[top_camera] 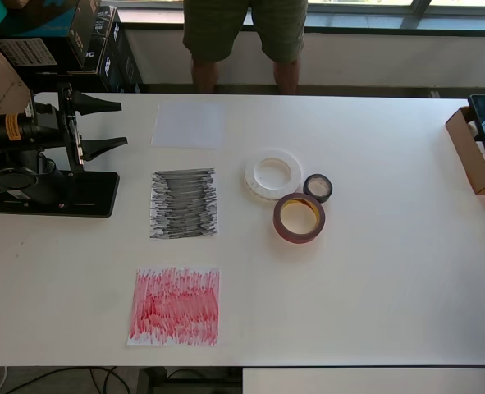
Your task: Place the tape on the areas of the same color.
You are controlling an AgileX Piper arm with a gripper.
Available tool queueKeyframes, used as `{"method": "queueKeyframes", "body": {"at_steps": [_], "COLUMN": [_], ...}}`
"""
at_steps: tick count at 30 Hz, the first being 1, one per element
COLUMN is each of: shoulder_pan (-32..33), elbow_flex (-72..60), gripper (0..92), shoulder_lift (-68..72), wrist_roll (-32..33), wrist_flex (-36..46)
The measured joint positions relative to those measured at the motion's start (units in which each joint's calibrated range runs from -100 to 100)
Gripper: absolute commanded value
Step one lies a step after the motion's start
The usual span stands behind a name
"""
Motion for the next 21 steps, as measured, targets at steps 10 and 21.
{"method": "queueKeyframes", "body": {"at_steps": [10, 21], "shoulder_pan": [0.0, -0.4], "elbow_flex": [-0.8, -15.4], "gripper": [72.3, 72.3], "shoulder_lift": [0.0, 0.0], "wrist_roll": [-0.1, -0.7], "wrist_flex": [0.1, 0.1]}}
